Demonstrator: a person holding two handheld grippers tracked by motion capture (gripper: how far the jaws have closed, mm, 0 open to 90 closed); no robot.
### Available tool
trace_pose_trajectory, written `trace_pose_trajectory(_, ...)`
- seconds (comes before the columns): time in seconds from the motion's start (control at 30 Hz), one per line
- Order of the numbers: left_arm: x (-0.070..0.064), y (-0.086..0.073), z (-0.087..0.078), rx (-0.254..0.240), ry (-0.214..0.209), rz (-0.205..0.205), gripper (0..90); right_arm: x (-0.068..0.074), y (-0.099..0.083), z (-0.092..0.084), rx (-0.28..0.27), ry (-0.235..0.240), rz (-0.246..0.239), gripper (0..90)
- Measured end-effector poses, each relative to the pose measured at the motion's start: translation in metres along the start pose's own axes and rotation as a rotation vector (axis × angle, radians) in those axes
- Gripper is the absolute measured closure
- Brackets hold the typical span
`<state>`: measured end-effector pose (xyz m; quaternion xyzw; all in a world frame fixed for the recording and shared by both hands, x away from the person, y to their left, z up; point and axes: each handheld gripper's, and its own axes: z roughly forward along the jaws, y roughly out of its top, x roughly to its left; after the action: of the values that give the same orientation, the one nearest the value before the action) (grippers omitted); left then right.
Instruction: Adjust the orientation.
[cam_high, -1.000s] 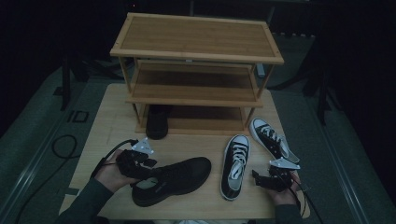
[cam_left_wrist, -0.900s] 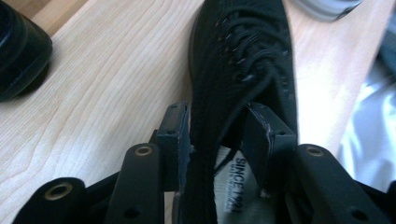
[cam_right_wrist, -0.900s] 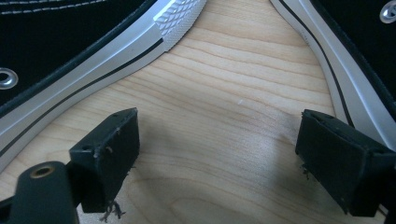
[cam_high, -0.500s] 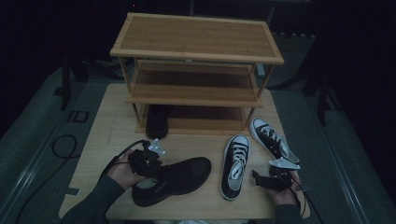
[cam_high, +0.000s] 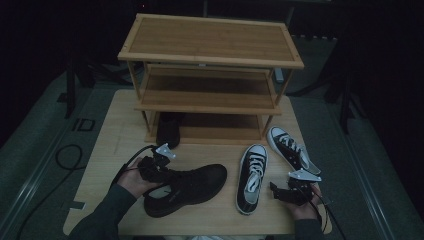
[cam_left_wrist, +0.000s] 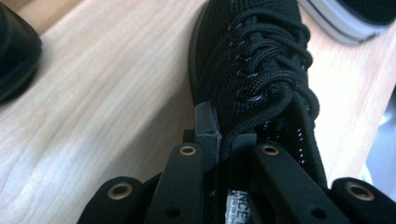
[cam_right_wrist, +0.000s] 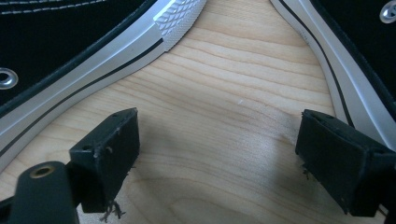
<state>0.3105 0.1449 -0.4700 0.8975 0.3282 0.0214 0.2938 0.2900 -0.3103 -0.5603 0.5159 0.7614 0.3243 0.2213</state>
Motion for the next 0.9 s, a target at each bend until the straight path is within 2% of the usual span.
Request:
trace_pose_trajectory(0.03,0.0,0.0,0.0,0.0,0.0,0.0,86.6,0.0,0.0,0.0,0.0,0.0,0.0,13.4)
trace_pose_trajectory(0.23,0.008,0.011,0.0,-0.037,0.038,-0.064,86.7,0.0,0.0,0.0,0.0,0.0,0.001,13.4)
trace_pose_trajectory(0.6,0.016,0.029,-0.001,-0.067,0.096,-0.083,87.0,0.0,0.0,0.0,-0.001,0.0,-0.001,13.4)
trace_pose_trajectory(0.7,0.021,0.036,0.0,-0.086,0.125,-0.109,87.0,0.0,0.0,0.0,0.0,0.0,0.001,13.4)
trace_pose_trajectory(0.9,0.025,0.045,0.004,-0.135,0.148,-0.152,87.0,0.0,0.0,0.0,0.0,0.0,0.0,13.4)
